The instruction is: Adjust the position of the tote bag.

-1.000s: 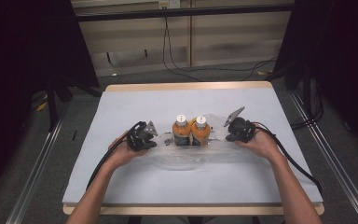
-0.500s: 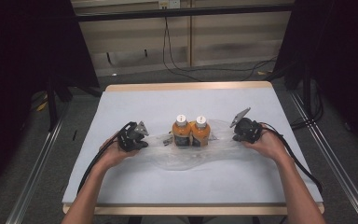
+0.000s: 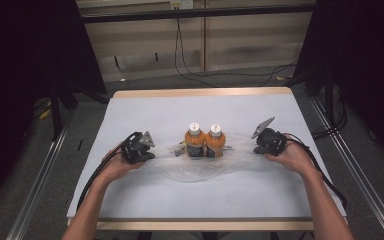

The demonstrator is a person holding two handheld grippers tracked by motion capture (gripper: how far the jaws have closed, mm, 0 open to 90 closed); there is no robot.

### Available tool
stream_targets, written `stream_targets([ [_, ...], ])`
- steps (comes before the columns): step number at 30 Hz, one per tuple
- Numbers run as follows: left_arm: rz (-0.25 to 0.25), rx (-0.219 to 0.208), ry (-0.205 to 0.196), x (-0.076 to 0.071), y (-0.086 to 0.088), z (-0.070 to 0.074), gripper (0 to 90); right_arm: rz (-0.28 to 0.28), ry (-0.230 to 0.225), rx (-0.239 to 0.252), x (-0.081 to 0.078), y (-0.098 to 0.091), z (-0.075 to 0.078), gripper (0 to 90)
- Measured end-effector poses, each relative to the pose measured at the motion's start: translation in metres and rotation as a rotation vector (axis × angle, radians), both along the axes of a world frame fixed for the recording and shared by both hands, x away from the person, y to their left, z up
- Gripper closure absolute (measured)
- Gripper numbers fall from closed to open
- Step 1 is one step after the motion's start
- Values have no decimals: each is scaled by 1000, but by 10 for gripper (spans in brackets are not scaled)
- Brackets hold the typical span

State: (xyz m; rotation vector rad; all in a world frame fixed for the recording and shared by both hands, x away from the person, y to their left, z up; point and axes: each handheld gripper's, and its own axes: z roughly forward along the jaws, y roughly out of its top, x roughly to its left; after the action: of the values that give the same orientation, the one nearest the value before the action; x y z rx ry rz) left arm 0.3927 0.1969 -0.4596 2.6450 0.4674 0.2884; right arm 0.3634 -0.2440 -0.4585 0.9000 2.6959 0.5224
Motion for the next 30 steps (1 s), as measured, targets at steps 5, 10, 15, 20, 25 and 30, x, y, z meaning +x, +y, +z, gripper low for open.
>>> stream_targets([
  [5,15,-31,7,-1,7,-1,900,-3,3,12,0,-5,1,900],
  [10,14,-24,1,-2,8,-1,900,-6,0,18,1,-6,0,900],
  [15,21,1,-7,-4,9,0,900,-10,-5,18,-1,-9,0,900],
  [20,43,-38,12,-3,12,-1,900,-16,-13,20,-3,-10,0,900],
  [25,47,-106,22,-4,18,-2,900,-30,-20,44,-5,-10,-1,900],
  [30,33,-219,42,-3,24,3,900,-27,-27,140,-4,-13,2,900],
])
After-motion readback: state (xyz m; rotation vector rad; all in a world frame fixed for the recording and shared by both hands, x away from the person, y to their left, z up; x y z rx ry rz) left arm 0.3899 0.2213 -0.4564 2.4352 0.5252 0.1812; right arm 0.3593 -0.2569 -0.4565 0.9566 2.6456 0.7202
